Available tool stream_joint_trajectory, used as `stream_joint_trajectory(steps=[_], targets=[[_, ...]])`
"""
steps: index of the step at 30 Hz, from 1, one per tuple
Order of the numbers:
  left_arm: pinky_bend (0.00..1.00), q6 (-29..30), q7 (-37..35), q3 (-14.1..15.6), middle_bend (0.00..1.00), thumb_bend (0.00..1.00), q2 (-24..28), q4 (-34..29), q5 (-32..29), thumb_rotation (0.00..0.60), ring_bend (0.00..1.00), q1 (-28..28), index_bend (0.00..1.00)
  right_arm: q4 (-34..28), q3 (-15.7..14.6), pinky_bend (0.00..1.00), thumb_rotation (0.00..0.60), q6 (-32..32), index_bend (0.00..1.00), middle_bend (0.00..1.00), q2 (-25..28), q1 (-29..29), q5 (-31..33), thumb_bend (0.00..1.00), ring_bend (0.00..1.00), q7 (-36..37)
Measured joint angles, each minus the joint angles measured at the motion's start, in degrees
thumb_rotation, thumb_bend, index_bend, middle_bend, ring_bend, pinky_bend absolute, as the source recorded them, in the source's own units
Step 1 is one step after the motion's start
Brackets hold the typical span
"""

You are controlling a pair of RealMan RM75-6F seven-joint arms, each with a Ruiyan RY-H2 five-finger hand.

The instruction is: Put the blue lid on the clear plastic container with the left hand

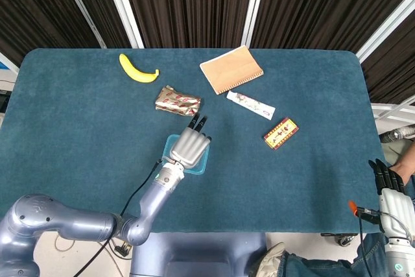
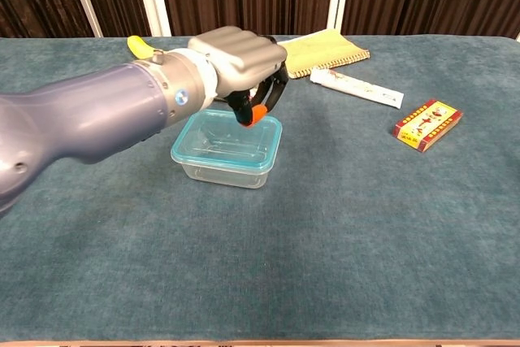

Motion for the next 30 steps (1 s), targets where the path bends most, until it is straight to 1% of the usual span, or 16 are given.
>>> stream_joint_trajectory(steps=[5, 9, 12, 20, 30], targets=[[0.00, 1.0, -0.6, 1.9, 0.52, 0.48, 2.3, -4.1, 2.5, 0.600, 0.02, 1.8, 0.55, 0.0, 0.0, 0.00, 0.600, 0.0, 0.02, 0.00, 0.0, 0.0, 0.1, 0.27, 0.00, -0.1], [0.00, 1.4, -2.2, 4.5, 0.52, 0.48, 4.5, -7.2, 5.2, 0.600, 0.02, 4.0, 0.55, 0.0, 0.0, 0.00, 0.600, -0.1, 0.02, 0.00, 0.0, 0.0, 0.2, 0.27, 0.00, -0.2], [0.00, 1.0, -3.1, 5.9, 0.52, 0.48, 5.7, -8.7, 6.0, 0.600, 0.02, 5.3, 0.55, 0.0, 0.0, 0.00, 0.600, -0.2, 0.02, 0.00, 0.0, 0.0, 0.3, 0.27, 0.00, -0.3], [0.00, -0.5, -4.2, 6.9, 0.52, 0.48, 6.1, -9.2, 7.2, 0.600, 0.02, 6.3, 0.55, 0.0, 0.0, 0.00, 0.600, -0.1, 0.02, 0.00, 0.0, 0.0, 0.4, 0.27, 0.00, -0.6], [0.00, -2.3, -3.8, 6.3, 0.52, 0.48, 3.8, -7.1, 7.3, 0.600, 0.02, 6.0, 0.55, -0.1, 0.0, 0.00, 0.600, -0.2, 0.02, 0.00, 0.1, 0.0, 0.4, 0.27, 0.00, -0.4]])
